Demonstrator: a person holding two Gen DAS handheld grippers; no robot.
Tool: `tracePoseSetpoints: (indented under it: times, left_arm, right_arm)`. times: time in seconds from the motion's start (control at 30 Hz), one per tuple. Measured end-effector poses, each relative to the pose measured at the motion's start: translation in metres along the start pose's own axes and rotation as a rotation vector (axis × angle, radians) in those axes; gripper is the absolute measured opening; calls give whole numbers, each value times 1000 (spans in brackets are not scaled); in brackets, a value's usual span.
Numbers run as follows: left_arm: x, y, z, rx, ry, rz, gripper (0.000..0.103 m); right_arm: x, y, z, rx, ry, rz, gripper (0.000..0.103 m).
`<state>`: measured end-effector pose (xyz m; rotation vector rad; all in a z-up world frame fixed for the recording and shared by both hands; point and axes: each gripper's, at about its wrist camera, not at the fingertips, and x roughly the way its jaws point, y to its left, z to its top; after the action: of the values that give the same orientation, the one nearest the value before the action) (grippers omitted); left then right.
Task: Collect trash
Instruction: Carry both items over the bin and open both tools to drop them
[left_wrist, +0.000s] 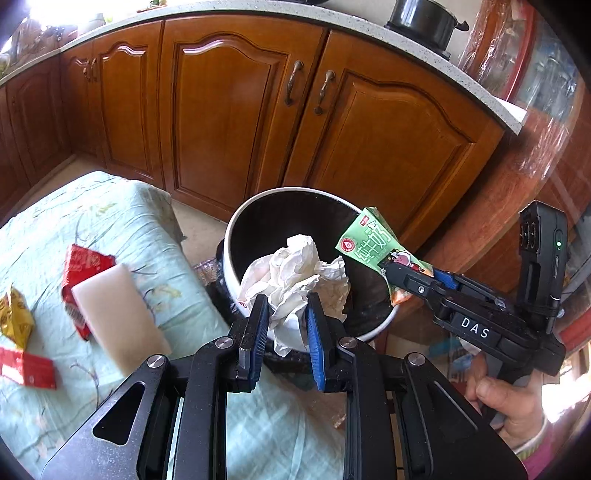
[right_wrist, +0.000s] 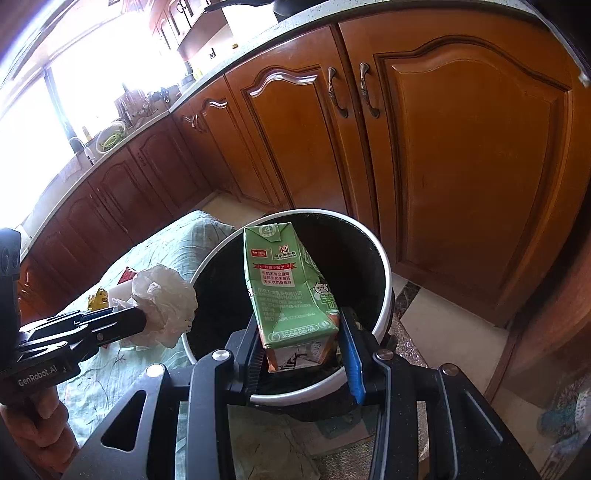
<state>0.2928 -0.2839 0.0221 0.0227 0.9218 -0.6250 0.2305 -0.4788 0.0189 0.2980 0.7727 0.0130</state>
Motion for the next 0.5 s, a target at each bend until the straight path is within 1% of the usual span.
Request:
tracePoseSetpoints:
  times: [0.23, 0.33, 0.37, 0.4, 0.43, 0.47, 0.5]
  left_arm:
    - [25, -6, 17, 22, 26, 18, 19]
    - [32, -7, 18, 26, 42, 24, 20]
    - [35, -9, 19, 30, 48, 26, 23]
    - [38, -9, 19, 35, 58, 32, 27]
    - [43, -11, 21, 34, 72, 44, 33]
    - [46, -10, 21, 29, 79, 49, 41]
    - [46, -10, 20, 25, 76, 47, 42]
  right_arm:
    - [13, -4, 7, -10, 25, -27, 38]
    - [19, -7, 11, -3, 38, -15, 40]
    - [20, -8, 12, 2, 39, -9, 41]
    - [21, -11, 12, 9, 41, -4, 46]
    - [24, -13, 15, 18, 42, 2, 49]
    - [23, -15, 14, 25, 39, 4, 51]
    - [22, -16, 13, 31, 33, 2, 51]
